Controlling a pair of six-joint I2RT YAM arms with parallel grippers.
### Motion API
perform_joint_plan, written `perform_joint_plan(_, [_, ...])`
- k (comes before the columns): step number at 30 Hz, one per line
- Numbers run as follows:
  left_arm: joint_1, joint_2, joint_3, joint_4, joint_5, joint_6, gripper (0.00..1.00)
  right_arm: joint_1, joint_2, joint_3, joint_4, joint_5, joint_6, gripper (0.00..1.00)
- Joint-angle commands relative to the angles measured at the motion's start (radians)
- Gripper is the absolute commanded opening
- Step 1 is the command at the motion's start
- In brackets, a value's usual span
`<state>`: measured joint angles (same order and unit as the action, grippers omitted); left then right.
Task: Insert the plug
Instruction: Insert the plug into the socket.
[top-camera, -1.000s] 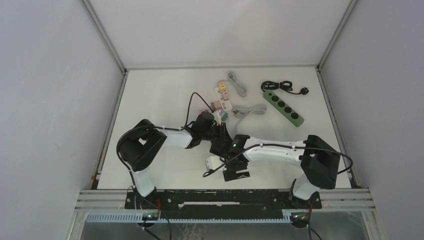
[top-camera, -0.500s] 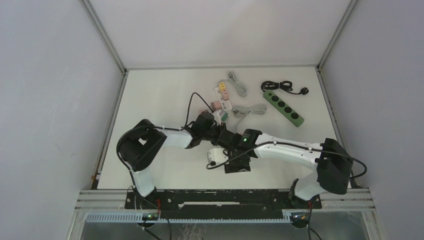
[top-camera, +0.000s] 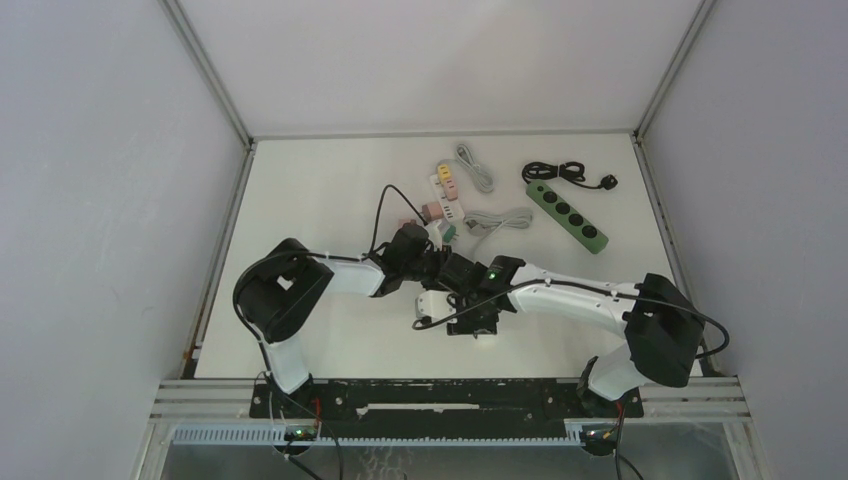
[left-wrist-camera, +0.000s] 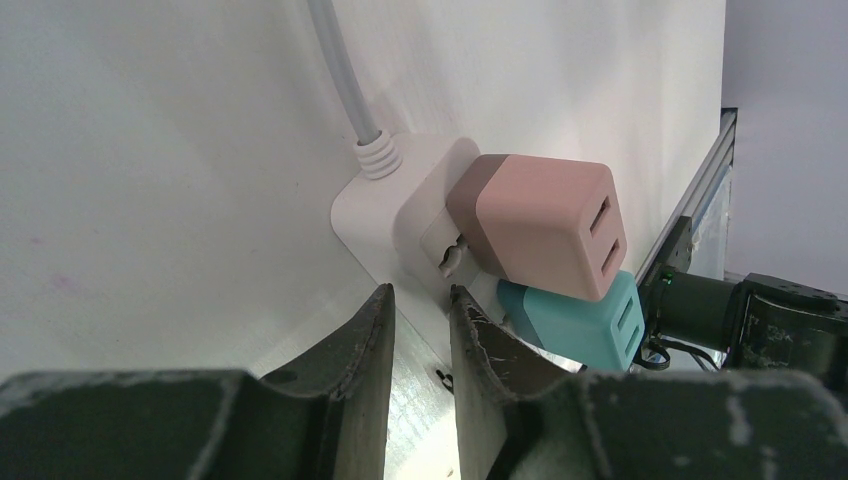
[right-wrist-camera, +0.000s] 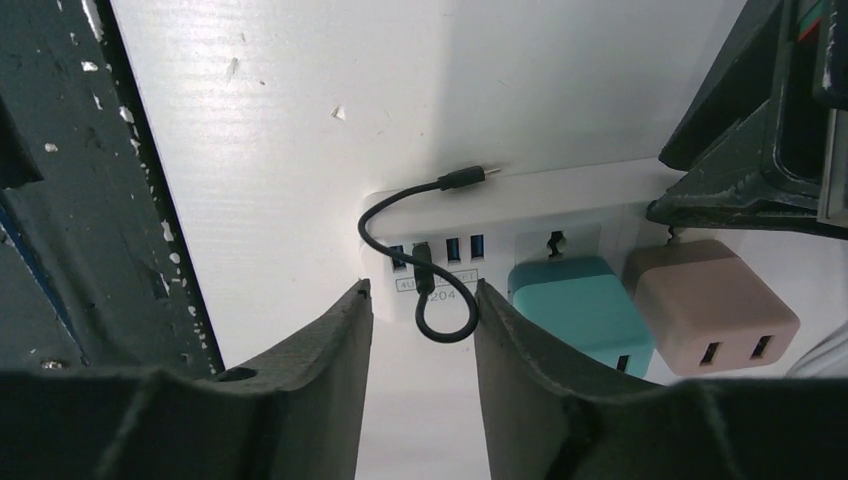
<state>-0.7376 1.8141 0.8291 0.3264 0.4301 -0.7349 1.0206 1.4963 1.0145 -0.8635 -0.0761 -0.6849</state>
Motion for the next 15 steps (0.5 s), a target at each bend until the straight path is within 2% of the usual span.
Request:
perform_joint_plan(1, [-0.003,-0.018,0.05,-0.003,0.008,0.006,0.31,-0.012,0.011,-0.013,0.048,-0.042,-0.001,0.47])
perform_joint_plan(4, [-0.003,-0.017,0.052,-0.003,0.009,0.006,0.31,-0.018,0.022,-0.019,0.055,-0.041,-0.006,0.45])
perform_joint_plan(11, [-0.003,-0.013,0.055,-0.004,0.01,0.006,0.31,-0.025,0.037,-0.044,0.061,-0.046,-0.022,0.21])
perform_joint_plan(15, [-0.003,-0.013,0.056,-0.004,0.01,0.005,0.3,-0.028,0.055,-0.057,0.063,-0.054,-0.027,0.15])
